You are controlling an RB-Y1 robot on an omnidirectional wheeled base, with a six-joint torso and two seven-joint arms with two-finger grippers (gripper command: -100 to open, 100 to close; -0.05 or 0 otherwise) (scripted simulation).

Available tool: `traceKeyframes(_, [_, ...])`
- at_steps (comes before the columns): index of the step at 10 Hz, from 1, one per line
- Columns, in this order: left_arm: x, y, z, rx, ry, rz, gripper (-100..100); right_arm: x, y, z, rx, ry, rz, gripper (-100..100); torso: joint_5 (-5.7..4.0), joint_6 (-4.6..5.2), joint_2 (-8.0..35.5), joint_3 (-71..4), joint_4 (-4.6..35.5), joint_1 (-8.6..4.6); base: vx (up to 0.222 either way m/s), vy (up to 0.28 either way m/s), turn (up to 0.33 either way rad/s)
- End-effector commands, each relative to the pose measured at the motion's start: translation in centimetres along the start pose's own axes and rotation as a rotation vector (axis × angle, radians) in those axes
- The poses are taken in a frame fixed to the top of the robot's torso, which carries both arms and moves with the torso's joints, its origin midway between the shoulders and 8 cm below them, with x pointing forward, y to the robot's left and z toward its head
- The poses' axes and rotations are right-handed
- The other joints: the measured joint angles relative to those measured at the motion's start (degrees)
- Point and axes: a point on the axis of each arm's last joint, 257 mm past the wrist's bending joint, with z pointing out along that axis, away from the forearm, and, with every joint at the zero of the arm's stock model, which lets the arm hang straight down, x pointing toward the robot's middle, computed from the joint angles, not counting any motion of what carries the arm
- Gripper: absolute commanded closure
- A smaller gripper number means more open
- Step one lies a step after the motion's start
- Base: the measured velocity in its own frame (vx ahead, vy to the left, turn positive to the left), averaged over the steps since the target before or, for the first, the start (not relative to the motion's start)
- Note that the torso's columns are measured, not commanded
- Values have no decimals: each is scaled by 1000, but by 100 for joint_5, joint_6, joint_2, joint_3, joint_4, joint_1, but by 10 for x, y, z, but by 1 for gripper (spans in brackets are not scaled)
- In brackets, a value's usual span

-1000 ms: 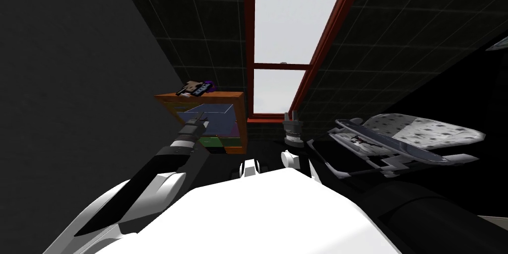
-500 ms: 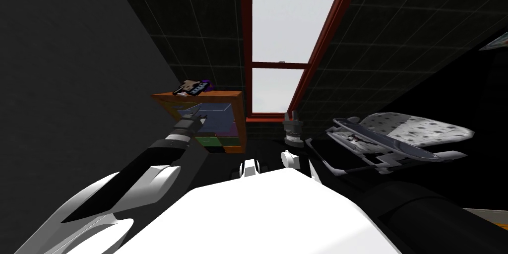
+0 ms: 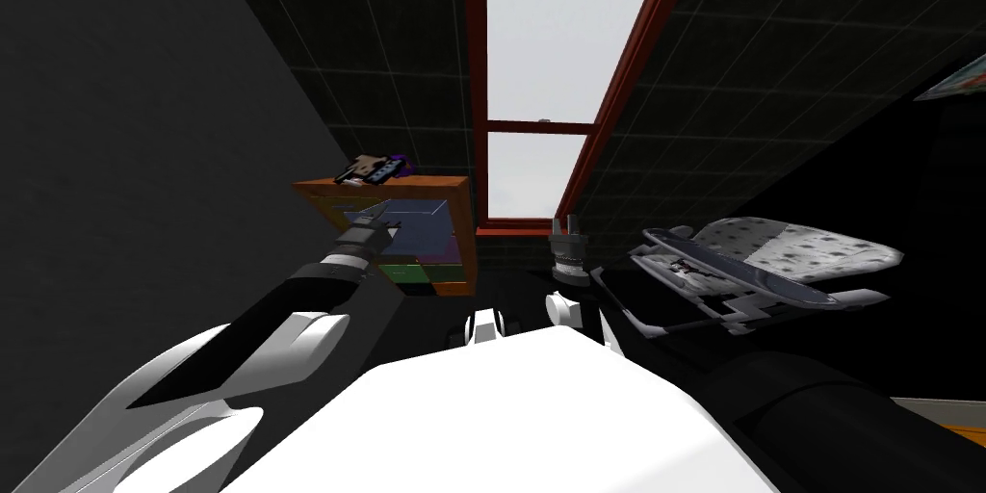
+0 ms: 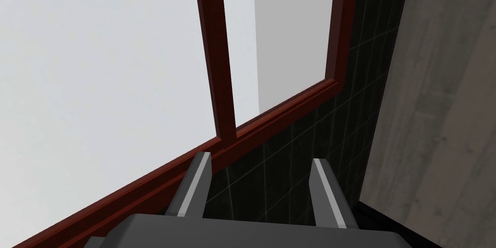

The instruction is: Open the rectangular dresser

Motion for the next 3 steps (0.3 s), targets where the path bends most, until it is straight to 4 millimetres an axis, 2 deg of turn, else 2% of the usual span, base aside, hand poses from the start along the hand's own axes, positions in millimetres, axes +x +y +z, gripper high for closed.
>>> traceKeyframes(1, [0,0,0,-1,0,0,0,0,0,0,0,0,0,0,2,-1,-2,-1,-2,1,0,0,0])
traceKeyframes(3, [0,1,0,-3,-1,0,0,0,0,0,0,0,0,0,4,-1,-3,-1,-4,3,0,0,0])
